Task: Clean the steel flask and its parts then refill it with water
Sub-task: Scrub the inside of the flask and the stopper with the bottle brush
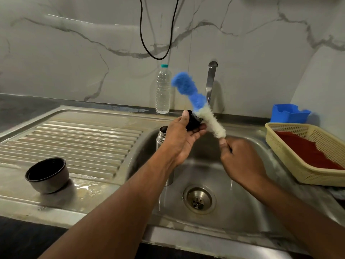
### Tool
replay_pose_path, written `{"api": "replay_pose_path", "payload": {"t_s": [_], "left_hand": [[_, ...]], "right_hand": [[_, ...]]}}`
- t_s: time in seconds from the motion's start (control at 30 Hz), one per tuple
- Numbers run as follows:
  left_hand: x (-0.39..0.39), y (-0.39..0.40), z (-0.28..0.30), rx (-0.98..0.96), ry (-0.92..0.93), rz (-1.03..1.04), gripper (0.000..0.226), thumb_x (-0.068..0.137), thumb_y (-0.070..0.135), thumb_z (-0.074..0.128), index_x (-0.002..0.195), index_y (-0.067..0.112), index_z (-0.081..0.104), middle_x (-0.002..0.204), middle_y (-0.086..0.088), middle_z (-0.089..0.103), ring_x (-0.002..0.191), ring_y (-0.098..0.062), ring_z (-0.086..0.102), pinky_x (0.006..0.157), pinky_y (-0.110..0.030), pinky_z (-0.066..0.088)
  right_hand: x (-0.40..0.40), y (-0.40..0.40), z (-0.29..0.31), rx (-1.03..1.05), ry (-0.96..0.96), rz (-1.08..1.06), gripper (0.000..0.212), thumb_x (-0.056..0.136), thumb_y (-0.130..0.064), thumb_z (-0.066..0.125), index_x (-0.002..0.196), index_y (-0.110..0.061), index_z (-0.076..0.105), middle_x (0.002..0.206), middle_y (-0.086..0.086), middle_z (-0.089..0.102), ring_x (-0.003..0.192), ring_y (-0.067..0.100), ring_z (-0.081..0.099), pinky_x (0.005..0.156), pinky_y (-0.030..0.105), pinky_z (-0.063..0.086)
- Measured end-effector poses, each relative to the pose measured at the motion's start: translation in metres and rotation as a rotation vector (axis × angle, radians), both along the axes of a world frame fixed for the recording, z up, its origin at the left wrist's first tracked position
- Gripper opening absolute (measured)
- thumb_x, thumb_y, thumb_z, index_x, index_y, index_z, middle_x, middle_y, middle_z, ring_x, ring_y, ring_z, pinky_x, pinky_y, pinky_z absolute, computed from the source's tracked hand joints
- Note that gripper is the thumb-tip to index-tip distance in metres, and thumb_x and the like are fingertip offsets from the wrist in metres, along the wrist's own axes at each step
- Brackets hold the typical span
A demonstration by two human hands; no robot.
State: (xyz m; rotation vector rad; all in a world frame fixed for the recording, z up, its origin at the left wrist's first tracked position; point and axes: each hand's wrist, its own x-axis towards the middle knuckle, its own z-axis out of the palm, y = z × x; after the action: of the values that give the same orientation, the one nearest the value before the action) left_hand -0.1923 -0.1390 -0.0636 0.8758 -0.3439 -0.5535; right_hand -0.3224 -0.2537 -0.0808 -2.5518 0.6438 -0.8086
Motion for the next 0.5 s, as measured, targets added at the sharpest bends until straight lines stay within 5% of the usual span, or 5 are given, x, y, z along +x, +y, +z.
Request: {"api": "replay_pose_path", "payload": {"t_s": [0.27,0.5], "left_hand": [[0.007,0.002,0.004,-0.121,0.063,0.060,0.045,0.113,0.033,0.039,0.137,-0.001,0.056,0.126,-0.021,0.068,0.104,-0.027,0.070,0.094,-0.042,0.060],[0.010,0.002,0.003,-0.104,0.024,0.056,0.043,0.113,0.035,0.040,0.134,0.002,0.058,0.128,-0.019,0.069,0.112,-0.028,0.068,0.096,-0.042,0.060]], "right_hand": [[-0.001,-0.003,-0.001,0.038,0.011,0.039,0.047,0.108,-0.040,0.045,0.066,-0.020,0.055,0.057,0.000,0.056,0.054,0.022,0.057,0.053,0.034,0.043],[-0.002,-0.004,0.000,0.047,0.028,0.012,0.044,0.109,-0.038,0.045,0.071,-0.021,0.060,0.062,0.002,0.060,0.059,0.020,0.060,0.057,0.036,0.050]]}}
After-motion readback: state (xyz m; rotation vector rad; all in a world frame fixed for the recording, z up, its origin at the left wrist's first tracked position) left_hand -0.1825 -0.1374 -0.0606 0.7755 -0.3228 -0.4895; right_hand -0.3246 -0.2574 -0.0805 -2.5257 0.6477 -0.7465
